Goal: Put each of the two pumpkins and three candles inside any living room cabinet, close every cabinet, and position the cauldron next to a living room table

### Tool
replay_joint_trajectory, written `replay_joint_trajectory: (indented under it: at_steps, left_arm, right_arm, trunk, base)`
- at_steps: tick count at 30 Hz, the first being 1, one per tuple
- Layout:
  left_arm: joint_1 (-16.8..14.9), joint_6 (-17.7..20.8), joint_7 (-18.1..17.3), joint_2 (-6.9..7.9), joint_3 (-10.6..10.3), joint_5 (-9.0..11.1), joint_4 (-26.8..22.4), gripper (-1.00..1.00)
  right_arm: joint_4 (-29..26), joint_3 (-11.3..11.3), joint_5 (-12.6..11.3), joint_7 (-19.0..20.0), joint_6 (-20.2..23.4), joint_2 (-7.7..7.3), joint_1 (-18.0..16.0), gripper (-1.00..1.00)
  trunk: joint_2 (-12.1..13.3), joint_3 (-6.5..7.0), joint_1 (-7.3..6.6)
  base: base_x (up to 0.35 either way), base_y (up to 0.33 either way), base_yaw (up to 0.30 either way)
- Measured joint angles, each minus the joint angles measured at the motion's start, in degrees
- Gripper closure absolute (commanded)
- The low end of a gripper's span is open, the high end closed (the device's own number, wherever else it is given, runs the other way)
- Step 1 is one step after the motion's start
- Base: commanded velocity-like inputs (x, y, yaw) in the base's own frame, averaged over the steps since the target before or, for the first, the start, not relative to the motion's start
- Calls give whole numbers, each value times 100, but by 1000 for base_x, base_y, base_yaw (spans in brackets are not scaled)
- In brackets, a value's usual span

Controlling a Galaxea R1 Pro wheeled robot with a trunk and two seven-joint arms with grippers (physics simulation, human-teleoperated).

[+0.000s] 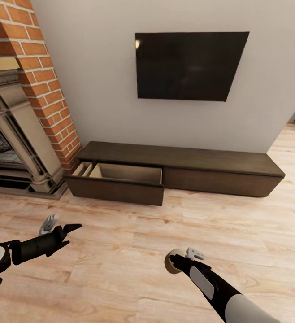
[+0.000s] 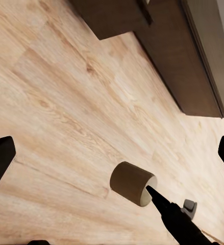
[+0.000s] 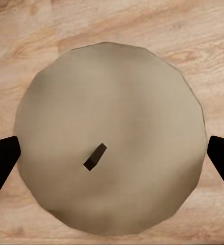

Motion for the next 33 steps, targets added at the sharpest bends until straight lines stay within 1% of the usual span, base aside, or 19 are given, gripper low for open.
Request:
replay_joint_trajectory:
  at_steps: [16, 18, 19, 22, 28, 33]
  left_arm:
    - [0, 7, 0, 1, 0, -6, 0, -100]
    - [-1, 8, -1, 35, 0, -4, 0, -100]
    - [-1, 8, -7, 109, 0, 4, 0, -100]
    - [-1, 8, -14, 160, 1, 10, 0, -100]
    - [0, 8, -17, 178, 16, 11, 0, -100]
    - [0, 8, -18, 179, 16, 7, 1, -100]
  right_arm:
    - [-4, 20, 46, -2, -56, 5, 1, 100]
    - [-37, 18, 47, -4, -54, 4, 0, 100]
    - [-71, 18, 42, -4, -23, 0, -3, 100]
    - [-77, 18, 44, -6, -17, -1, 0, 100]
    - [-80, 18, 42, -7, 2, -1, 2, 100]
    - [-81, 17, 45, -7, 30, -6, 2, 100]
  trunk:
    - [0, 0, 0]
    - [0, 0, 0]
    - [0, 0, 0]
    - [0, 0, 0]
    - [0, 0, 0]
    - [0, 0, 0]
  base:
    - [293, 184, 4]
    - [282, 226, 0]
    - [280, 229, 0]
    - [280, 228, 0]
    - [284, 203, 0]
    - [302, 121, 0]
